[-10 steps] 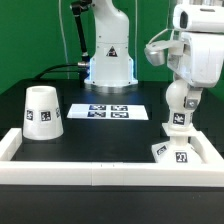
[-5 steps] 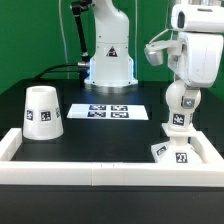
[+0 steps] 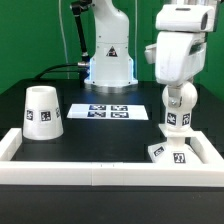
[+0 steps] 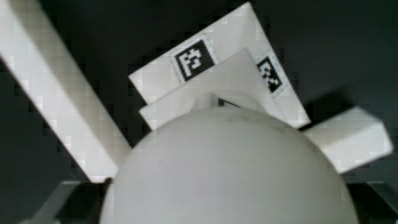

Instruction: Assemble lamp

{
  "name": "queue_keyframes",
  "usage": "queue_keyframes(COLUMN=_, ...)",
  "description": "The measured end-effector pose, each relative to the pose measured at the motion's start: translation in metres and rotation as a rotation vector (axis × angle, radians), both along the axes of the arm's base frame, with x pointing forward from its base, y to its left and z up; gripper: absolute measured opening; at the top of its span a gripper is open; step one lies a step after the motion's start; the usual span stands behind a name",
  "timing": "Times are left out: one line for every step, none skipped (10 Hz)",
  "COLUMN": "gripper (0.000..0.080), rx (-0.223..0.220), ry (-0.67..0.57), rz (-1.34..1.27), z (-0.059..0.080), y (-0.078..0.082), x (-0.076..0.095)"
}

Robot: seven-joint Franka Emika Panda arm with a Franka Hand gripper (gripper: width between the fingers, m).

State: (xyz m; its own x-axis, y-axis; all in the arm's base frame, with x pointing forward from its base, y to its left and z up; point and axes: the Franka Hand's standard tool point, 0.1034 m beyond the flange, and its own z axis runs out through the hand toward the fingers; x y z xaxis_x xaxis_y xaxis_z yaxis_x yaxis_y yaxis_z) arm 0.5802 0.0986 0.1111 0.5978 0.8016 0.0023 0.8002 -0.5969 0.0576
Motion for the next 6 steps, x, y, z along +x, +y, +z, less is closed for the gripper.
queue_keyframes(gripper=0.0579, rx=0.003, ry=0.002, rz=-0.101, z=0.0, y=0.0, x=-0.0006)
queue_keyframes(gripper=0.0579, rx=0.006, ry=0.0, rz=-0.166, z=0.0, y=-0.0002, x=-0.0006)
queue_keyframes(gripper=0.0579, rx=0.01, ry=-0.004, rz=-0.249, z=0.0, y=0.0, x=-0.0005)
queue_keyframes(gripper=0.0579, rx=0.013, ry=-0.006, rz=-0.311, z=0.0, y=0.0, x=-0.0005)
queue_keyframes(gripper=0.0579, rx=0.016, ry=-0.008, rz=-0.357, z=0.0, y=0.0001, x=-0.0005)
queue_keyframes(gripper=0.0579, rx=0.02, ry=-0.01, rz=-0.443, z=0.0, y=0.0003, x=-0.0005)
